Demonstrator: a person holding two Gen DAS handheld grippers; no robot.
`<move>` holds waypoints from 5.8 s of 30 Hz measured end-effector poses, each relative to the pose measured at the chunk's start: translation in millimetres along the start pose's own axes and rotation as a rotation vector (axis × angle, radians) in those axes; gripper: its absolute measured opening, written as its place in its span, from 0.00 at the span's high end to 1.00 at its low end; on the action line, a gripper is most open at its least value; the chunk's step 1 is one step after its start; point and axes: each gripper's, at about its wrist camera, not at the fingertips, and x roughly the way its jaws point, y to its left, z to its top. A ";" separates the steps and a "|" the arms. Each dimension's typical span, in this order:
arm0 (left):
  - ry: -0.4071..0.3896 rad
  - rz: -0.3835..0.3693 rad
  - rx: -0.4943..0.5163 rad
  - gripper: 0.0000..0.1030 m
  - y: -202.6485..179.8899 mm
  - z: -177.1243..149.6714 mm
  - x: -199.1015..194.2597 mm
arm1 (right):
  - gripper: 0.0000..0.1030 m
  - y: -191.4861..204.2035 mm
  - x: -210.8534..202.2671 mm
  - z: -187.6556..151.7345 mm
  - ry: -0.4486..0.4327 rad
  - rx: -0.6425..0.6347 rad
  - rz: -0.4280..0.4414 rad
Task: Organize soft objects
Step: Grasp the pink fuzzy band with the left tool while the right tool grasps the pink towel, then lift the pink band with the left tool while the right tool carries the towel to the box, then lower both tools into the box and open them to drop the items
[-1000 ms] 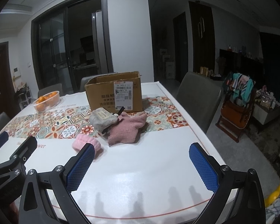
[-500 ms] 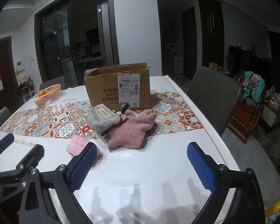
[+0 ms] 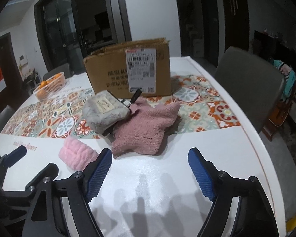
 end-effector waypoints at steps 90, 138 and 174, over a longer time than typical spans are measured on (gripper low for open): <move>-0.239 -0.170 -0.036 0.74 40.2 153.8 -24.3 | 0.91 43.7 -53.2 137.6 -0.333 -0.055 0.162; -0.078 -0.193 0.044 0.73 30.1 250.9 162.0 | 0.91 18.4 114.1 249.4 -0.216 -0.084 0.114; -0.125 -0.065 0.044 0.30 27.8 217.9 95.0 | 0.57 3.3 68.3 219.5 -0.153 -0.045 0.033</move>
